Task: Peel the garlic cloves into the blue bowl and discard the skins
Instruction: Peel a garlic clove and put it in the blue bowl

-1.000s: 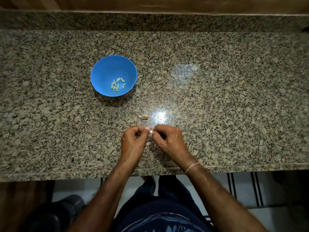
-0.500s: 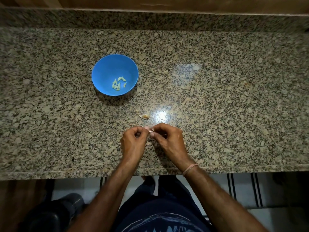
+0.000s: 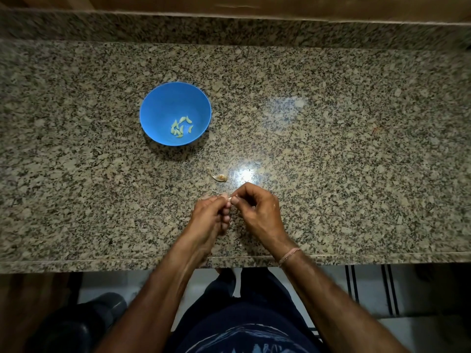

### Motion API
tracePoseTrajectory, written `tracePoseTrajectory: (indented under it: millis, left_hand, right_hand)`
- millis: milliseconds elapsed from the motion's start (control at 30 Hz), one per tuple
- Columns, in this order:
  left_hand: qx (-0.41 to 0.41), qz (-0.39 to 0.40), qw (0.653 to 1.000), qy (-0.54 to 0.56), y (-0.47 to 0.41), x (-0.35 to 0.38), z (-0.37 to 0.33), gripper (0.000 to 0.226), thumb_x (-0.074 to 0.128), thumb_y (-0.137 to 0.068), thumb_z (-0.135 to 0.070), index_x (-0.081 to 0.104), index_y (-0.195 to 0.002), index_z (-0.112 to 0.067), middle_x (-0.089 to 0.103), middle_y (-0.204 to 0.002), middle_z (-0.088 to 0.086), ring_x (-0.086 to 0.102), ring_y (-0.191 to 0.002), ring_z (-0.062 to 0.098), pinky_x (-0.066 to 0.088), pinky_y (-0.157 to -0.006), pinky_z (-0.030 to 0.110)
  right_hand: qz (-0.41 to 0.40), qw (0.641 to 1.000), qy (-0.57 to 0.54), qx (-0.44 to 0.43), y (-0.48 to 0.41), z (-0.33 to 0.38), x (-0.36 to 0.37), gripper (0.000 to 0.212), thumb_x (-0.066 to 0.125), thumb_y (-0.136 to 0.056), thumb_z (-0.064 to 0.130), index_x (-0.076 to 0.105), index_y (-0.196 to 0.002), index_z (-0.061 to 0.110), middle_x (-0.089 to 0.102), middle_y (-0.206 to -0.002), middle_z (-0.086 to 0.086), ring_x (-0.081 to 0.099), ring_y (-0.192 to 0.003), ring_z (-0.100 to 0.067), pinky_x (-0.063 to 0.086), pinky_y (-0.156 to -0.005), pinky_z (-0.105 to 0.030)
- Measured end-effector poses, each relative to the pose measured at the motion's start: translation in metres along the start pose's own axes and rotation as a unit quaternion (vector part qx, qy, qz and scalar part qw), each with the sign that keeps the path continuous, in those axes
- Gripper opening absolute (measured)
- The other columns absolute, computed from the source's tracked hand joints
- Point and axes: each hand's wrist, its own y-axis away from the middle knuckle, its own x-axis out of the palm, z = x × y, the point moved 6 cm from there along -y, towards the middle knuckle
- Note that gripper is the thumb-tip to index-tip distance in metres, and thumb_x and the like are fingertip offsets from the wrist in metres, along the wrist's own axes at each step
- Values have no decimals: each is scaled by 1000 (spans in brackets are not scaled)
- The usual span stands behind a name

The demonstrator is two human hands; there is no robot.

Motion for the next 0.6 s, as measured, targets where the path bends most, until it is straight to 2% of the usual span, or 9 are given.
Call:
tracePoseTrajectory:
  millis: [67, 100, 167, 200, 267, 333, 433, 500, 600]
  left_hand:
    - [113, -58, 979, -157, 4, -2, -13, 27, 51, -108, -23, 61, -86, -12, 51, -71, -5, 41, -59, 4, 34, -54, 19]
    - [207, -99, 934, -274, 9, -2, -24, 27, 50, -109, -21, 56, -84, -12, 49, -73, -6, 39, -61, 3, 32, -55, 15]
    - [345, -130, 837, -405, 20, 5, -38, 26, 49, -108, -15, 47, -83, -16, 45, -79, -7, 40, -66, 5, 33, -59, 15]
    - [357, -122, 828, -416, 19, 6, -38, 26, 49, -108, -14, 46, -83, -17, 45, -79, -6, 40, -68, 5, 33, -59, 16]
    - [256, -79, 902, -340, 8, 3, -31, 28, 47, -110, -22, 52, -85, -12, 51, -77, -3, 43, -66, 6, 35, -58, 15]
    - [87, -29, 979, -181, -1, 0, -13, 28, 46, -110, -24, 57, -89, -10, 50, -73, -1, 44, -61, 8, 38, -55, 21]
    - [-65, 18, 998, 16, -6, 4, 9, 24, 45, -107, -17, 56, -86, -12, 45, -67, -3, 41, -56, 9, 34, -52, 24]
    - [-44, 12, 999, 7, -3, 5, 9, 25, 45, -108, -19, 56, -86, -14, 44, -69, -3, 41, -56, 8, 35, -52, 24]
    - [171, -61, 951, -250, 9, 4, -18, 30, 45, -111, -24, 54, -83, -17, 48, -71, -6, 41, -59, 0, 36, -54, 17]
  right_hand:
    - [38, 996, -49, 65, -1, -5, 1, 9, 73, -96, 12, 71, -88, 9, 73, -82, -1, 69, -75, -14, 60, -71, -26]
    - [68, 982, -121, 130, 0, -8, 4, 11, 70, -98, 11, 70, -88, 7, 72, -80, -3, 67, -72, -14, 58, -69, -25]
    - [122, 909, -290, 272, 8, -11, 11, 12, 64, -100, 7, 68, -89, 3, 71, -78, -5, 64, -68, -13, 54, -67, -23]
    - [130, 885, -323, 308, 11, -13, 12, 11, 64, -100, 7, 68, -90, 3, 71, -77, -5, 63, -68, -13, 53, -67, -23]
    - [114, 922, -264, 261, 8, -16, 7, 10, 66, -99, 9, 67, -90, 6, 70, -78, -3, 62, -68, -10, 54, -65, -21]
    - [58, 993, -48, 95, 1, -10, -4, 12, 70, -97, 11, 67, -86, 12, 68, -77, 2, 61, -68, -4, 54, -65, -18]
    - [31, 998, 54, -32, -2, 1, -4, 15, 73, -94, 6, 68, -82, 14, 69, -77, 5, 64, -73, -2, 53, -68, -14]
    - [42, 999, 12, 3, -2, -3, -4, 12, 73, -94, 6, 70, -84, 11, 71, -79, 2, 65, -74, -2, 55, -71, -18]
    - [113, 946, -219, 212, 3, -22, 4, 16, 67, -98, 6, 67, -104, -9, 73, -87, -12, 67, -76, -16, 58, -73, -26]
